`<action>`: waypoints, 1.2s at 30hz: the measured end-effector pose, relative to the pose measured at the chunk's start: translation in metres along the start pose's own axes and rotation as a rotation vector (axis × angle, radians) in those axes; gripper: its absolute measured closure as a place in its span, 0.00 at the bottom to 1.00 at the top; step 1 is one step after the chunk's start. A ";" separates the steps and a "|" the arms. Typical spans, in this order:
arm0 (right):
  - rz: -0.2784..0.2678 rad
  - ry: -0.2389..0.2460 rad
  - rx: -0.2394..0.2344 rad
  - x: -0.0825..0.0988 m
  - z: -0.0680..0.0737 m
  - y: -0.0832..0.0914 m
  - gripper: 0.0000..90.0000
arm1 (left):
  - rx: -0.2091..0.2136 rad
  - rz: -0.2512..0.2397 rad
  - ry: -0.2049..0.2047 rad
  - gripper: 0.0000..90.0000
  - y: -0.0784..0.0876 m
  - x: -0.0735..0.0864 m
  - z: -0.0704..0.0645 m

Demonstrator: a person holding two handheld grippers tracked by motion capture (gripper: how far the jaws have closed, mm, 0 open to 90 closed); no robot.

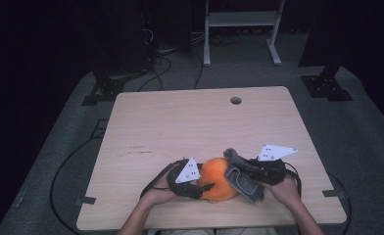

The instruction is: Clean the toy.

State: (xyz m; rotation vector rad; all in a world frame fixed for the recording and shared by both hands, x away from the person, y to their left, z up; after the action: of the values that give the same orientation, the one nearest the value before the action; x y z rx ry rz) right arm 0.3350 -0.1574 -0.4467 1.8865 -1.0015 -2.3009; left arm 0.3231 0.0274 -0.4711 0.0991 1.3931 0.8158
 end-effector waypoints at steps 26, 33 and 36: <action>0.007 0.061 0.066 0.004 0.004 -0.006 0.86 | -0.118 -0.045 0.139 0.51 -0.001 0.006 0.024; 0.020 0.130 0.060 0.000 0.014 -0.027 0.86 | -0.066 -0.100 0.158 0.47 0.014 0.001 0.029; 0.002 0.093 0.069 0.004 0.004 -0.024 0.86 | -0.030 -0.092 0.136 0.57 0.014 0.000 0.026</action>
State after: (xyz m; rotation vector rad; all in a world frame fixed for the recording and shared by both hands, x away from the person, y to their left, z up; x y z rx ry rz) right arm 0.3397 -0.1379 -0.4607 1.9960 -1.0853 -2.1812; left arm 0.3400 0.0477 -0.4578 -0.0438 1.5021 0.7781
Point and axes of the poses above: each handheld gripper's, and its own axes: y roughly backward along the jaws, x roughly out of its underside, z roughly to its left, the point moved 7 cm from there along -y, roughly forward along the jaws, and after that the axes turned 5 degrees about -x, right-handed, at the moved point
